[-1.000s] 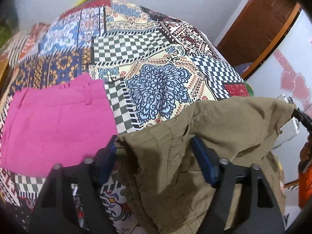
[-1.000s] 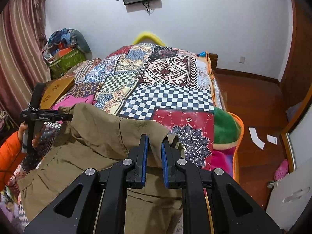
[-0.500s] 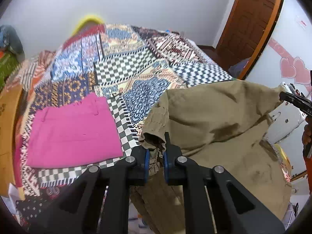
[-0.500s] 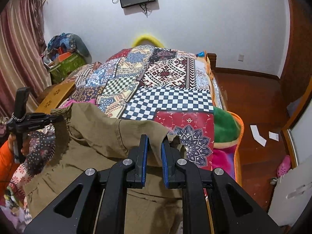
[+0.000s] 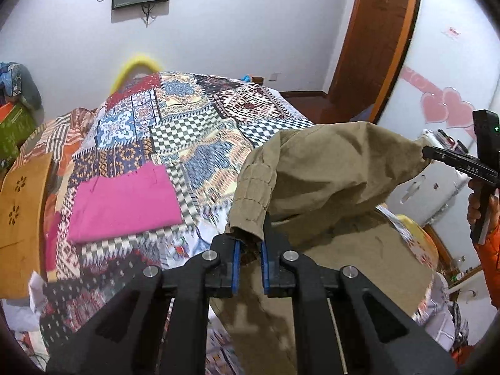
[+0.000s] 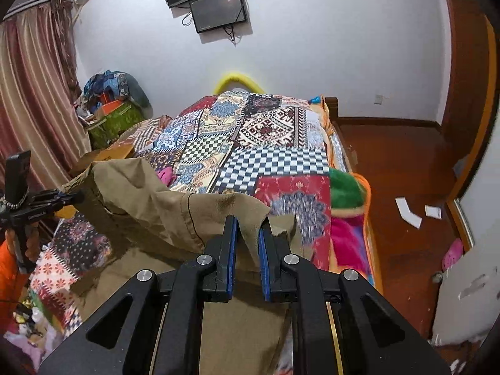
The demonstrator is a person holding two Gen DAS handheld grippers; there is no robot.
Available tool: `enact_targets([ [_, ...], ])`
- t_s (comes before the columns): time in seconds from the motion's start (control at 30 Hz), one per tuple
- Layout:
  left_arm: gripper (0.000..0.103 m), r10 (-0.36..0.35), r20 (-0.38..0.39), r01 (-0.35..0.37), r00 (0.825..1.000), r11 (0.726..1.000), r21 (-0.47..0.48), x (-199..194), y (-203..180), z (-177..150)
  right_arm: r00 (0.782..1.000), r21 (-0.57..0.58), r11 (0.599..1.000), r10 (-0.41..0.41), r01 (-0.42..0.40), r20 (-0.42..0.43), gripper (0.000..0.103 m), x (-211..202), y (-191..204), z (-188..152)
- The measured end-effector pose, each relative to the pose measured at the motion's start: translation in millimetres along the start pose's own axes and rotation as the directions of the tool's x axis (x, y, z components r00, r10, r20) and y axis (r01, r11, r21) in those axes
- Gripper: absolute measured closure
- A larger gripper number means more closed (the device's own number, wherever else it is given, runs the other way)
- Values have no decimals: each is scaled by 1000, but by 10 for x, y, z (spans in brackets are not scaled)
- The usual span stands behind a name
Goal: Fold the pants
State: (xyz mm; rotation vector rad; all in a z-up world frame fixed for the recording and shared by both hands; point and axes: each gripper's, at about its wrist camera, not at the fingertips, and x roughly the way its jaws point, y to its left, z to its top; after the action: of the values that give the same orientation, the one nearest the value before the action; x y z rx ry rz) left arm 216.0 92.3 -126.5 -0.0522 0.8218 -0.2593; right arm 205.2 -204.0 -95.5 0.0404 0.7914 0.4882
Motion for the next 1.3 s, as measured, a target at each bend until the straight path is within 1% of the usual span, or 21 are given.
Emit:
enact_targets([
  [0.27, 93, -30, 1, 30, 1000, 999, -15, -216, -225, -493, 999, 93, 996, 6, -2, -43, 91, -193, -77, -503],
  [0.37, 93, -19, -26, 19, 999, 1000, 22, -203, -316, -711, 996, 123, 992, 17, -7, -82, 91, -188, -95, -725],
  [0.5, 93, 6, -68, -1, 998, 998, 70, -146, -409, -961, 989, 134, 991, 12, 8, -146, 91, -141, -59, -1041],
  [0.67, 93, 10, -69, -3, 998, 996, 89, -172, -457, -1198, 979, 161, 987, 27, 7, -202, 91, -110, -55, -1343],
  [0.73, 92, 15, -78, -7, 997, 995, 97, -175, -470, -1284, 976, 155, 988, 24, 11, -218, 91, -116, -38, -1422],
  [0.83, 92, 47, -96, -34, 994, 991, 128, -158, -483, -1407, 970, 140, 990, 22, 12, -240, 91, -119, -9, -1516],
  [0.93, 92, 79, -118, -60, 990, 986, 158, -119, -493, -1519, 966, 121, 992, 13, 19, -257, 91, -99, 14, -1565],
  [1.03, 92, 104, -123, -80, 987, 980, 183, -99, -506, -1620, 965, 107, 994, 3, 26, -262, 91, -96, 34, -1598],
  [1.2, 92, 111, -125, -87, 986, 978, 188, -103, -493, -1671, 964, 90, 995, -15, 40, -265, 91, -100, 35, -1652],
  [1.3, 92, 116, -130, -92, 985, 980, 179, -146, -454, -1703, 957, 82, 995, -22, 48, -288, 89, -107, 19, -1690],
])
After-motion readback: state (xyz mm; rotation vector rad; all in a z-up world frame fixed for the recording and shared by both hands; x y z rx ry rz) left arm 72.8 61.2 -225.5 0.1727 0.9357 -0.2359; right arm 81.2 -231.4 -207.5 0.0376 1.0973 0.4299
